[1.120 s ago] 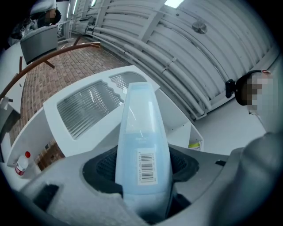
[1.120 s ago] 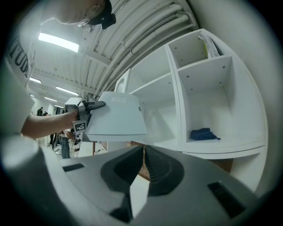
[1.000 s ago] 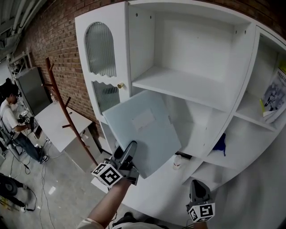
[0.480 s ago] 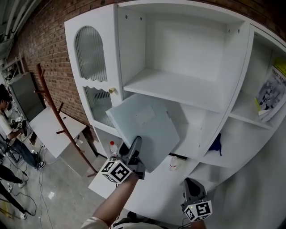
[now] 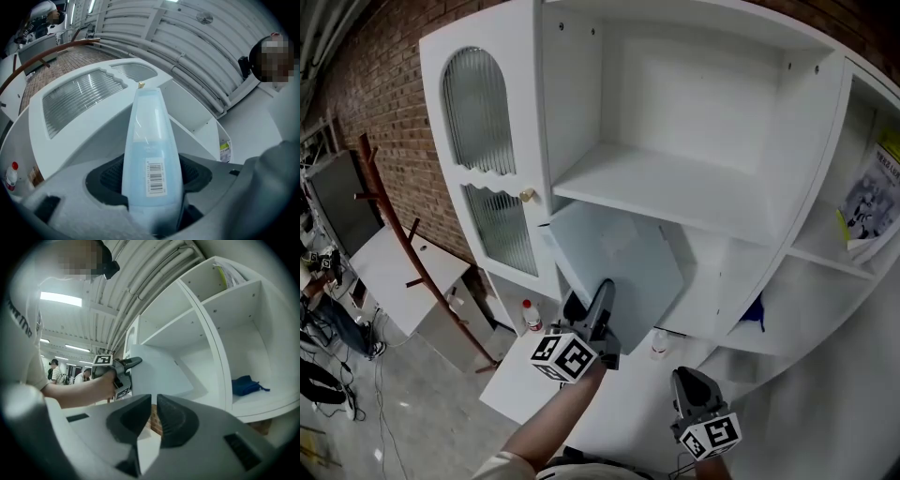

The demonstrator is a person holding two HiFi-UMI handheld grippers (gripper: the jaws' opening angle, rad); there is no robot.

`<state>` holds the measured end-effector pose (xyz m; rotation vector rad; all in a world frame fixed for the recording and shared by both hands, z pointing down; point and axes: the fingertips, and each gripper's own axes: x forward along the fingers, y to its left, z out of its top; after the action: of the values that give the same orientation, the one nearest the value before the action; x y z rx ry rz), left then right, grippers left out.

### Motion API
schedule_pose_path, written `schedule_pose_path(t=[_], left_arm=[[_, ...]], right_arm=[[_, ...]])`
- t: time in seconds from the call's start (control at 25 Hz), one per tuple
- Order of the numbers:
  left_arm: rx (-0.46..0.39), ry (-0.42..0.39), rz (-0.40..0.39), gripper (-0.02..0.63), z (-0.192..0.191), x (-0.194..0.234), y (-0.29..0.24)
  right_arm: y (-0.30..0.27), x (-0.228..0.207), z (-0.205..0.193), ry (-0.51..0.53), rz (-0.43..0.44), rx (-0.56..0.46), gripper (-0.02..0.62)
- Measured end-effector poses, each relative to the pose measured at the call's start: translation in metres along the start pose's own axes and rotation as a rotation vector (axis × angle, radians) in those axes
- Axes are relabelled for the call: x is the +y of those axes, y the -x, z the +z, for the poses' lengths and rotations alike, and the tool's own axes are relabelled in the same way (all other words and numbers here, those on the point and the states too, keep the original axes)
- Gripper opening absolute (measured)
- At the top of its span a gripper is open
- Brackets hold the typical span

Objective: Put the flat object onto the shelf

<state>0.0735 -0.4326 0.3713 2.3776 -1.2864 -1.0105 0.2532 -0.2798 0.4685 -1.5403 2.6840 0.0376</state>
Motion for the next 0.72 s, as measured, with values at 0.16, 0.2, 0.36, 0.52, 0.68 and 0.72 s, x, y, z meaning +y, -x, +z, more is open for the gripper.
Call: schedule_pose_path(t=[0.16, 0.2, 0.36, 0.52, 0.68, 0.72], left_arm=[[0.003, 0.007, 0.010, 0.302, -0.008, 0.000, -0.013], [0.004, 0.008, 0.010, 0.304, -0.009, 0.000, -0.015], [0.008, 0.003, 0.002, 0.305, -0.013, -0.001, -0.024], [0.011, -0.017, -0.015, 0.307, -0.015, -0.002, -0.027], [0.039, -0.088, -0.053, 0.324, -0.018, -0.007, -0.030], [0.044, -0.098, -0.059, 0.328, -0.019, -0.007, -0.030]], right_arm=[[-0.015, 0.003, -0.001, 0.000, 0.024, 0.002, 0.034], [-0.019, 0.002, 0.000, 0.001, 0.028, 0.004, 0.034], [-0.036, -0.004, -0.004, -0.025, 0.039, 0.017, 0.034], [-0.055, 0.002, -0.016, -0.081, 0.096, 0.055, 0.098], [-0.072, 0.011, -0.029, -0.102, 0.130, 0.086, 0.151], [-0.075, 0.012, -0.032, -0.106, 0.134, 0.092, 0.162]])
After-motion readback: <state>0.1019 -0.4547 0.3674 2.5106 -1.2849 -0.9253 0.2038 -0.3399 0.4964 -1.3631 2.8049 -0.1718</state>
